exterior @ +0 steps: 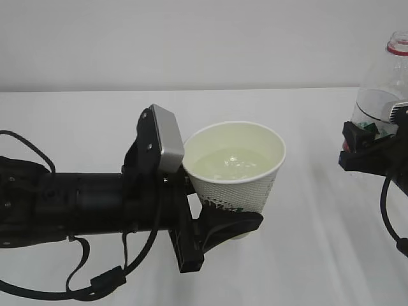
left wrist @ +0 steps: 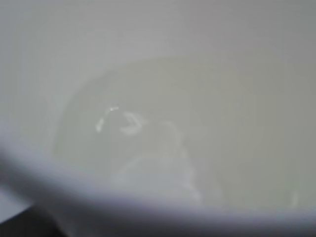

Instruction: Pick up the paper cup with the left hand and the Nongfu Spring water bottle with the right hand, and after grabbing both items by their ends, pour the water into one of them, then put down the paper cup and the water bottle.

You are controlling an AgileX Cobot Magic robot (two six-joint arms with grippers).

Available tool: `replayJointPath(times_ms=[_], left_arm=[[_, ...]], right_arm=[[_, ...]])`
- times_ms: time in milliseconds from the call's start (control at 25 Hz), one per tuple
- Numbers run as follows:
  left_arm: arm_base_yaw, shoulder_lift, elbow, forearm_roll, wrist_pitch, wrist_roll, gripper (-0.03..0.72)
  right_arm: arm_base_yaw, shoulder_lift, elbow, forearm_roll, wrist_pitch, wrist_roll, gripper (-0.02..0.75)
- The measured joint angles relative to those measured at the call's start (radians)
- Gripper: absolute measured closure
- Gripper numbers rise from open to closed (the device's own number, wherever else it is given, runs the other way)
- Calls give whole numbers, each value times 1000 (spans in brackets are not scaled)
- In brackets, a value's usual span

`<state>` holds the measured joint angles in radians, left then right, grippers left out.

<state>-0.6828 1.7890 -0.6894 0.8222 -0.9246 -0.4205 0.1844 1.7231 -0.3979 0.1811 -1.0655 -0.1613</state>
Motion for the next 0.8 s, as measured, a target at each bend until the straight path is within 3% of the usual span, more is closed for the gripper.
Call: replayJointPath(times_ms=[320, 800], left_arm=[[4, 0, 0, -95, 46, 56, 204], [129, 0, 0, -103, 50, 58, 207]], right_arm=[[0, 0, 0, 0, 0, 0, 238], [0, 0, 0, 0, 0, 0, 238]])
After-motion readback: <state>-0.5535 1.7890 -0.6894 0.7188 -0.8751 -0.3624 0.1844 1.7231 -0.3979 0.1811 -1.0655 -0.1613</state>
